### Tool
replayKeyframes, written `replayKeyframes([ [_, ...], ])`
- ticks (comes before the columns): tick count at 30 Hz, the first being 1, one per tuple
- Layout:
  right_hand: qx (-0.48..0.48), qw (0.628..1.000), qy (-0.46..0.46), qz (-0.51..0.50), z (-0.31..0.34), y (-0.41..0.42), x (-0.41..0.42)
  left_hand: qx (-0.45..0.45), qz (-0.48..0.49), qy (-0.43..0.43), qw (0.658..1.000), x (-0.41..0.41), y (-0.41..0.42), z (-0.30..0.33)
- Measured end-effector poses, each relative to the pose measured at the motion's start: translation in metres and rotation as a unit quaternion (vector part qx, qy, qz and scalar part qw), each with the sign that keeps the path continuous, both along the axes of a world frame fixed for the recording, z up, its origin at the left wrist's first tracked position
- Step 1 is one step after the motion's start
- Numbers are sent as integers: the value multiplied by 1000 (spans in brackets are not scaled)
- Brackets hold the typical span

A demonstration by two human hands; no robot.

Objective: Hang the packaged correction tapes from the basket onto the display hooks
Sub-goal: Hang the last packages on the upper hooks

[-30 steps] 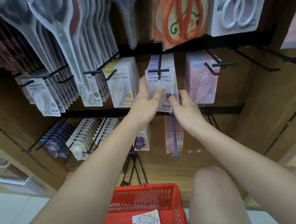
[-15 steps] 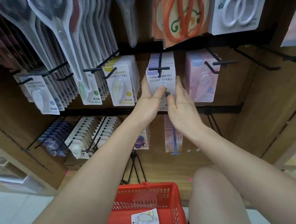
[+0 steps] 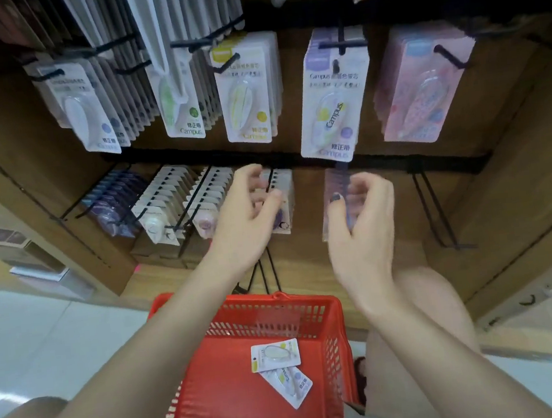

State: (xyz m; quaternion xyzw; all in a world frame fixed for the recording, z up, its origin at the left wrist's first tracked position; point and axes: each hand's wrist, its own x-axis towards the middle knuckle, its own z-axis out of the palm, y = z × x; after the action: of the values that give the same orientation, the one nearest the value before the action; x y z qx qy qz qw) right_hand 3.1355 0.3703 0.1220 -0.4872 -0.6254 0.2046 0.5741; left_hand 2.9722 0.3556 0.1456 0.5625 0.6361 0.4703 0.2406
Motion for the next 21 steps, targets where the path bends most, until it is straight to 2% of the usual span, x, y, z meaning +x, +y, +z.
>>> replayKeyframes([
  [3, -116, 988, -14, 103, -55, -28, -28, 8, 37, 36, 999, -17, -41, -59],
  [5, -253, 953, -63, 155, -102, -36, -44, -32, 50, 70, 996, -31, -62, -106],
  [8, -450, 847, -179, 219, -173, -38, -57, -162, 51, 107, 980, -52, -84, -179],
  [10, -524, 771, -265, 247, -214, -42, -60, -282, 28, 112, 953, -62, -95, -221],
  [12, -571, 720, -305, 249, -247, -47, -61, -375, -2, 114, 920, -68, -103, -257],
  [15, -619, 676, -334, 219, -292, -54, -60, -441, -32, 118, 889, -71, -106, -302],
  [18, -642, 645, -367, 193, -328, -62, -55, -468, -57, 132, 872, -74, -102, -336],
  [21, -651, 638, -377, 161, -354, -67, -52, -491, -102, 201, 842, -77, -96, -365],
])
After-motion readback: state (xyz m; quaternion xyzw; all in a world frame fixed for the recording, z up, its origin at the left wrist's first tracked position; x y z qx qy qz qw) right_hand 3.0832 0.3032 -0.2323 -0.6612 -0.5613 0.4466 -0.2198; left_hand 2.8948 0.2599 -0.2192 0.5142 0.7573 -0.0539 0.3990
